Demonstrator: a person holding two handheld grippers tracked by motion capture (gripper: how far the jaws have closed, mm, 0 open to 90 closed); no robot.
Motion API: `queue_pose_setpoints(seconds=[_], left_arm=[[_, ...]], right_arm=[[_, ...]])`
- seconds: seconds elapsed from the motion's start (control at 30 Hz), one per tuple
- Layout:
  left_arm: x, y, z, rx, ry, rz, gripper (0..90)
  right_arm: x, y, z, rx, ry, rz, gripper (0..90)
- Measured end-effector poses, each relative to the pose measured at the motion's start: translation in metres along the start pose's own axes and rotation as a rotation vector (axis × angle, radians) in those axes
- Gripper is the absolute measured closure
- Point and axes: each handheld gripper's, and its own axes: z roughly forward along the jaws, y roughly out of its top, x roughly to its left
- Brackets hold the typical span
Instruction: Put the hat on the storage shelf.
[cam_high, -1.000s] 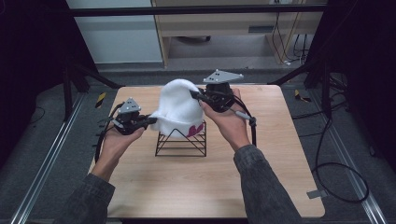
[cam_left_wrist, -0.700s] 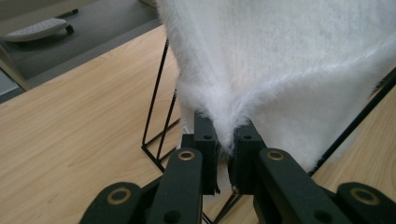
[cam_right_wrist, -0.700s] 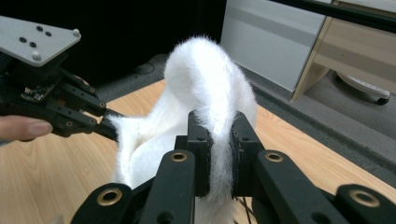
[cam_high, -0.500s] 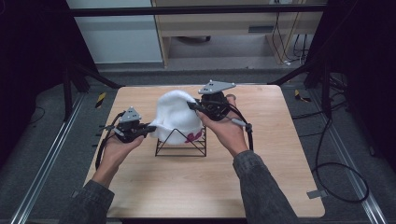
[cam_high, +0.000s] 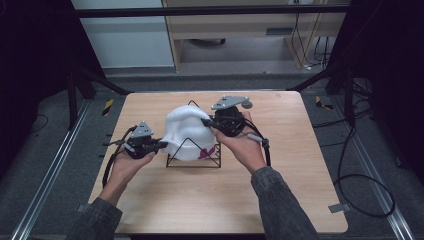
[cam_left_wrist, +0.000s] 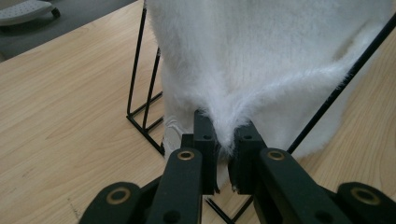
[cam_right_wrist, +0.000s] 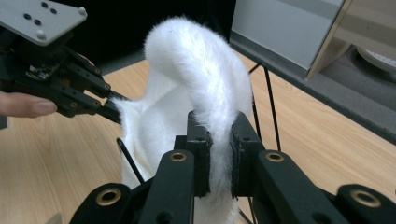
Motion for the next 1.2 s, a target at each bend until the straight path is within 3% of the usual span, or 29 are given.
queue_pose_setpoints(seconds=[0.33, 1.2], left_arm=[[-0.006, -0.008, 0.001, 0.017, -0.017, 0.018, 82.8], [-0.007, -0.022, 0.008, 0.031, -0.033, -0.003, 82.8]], right_arm=[[0.000, -0.010, 0.002, 0.028, 0.011, 0.002, 80.4], [0.003, -0.036, -0.007, 0.074, 0.008, -0.005, 77.1]])
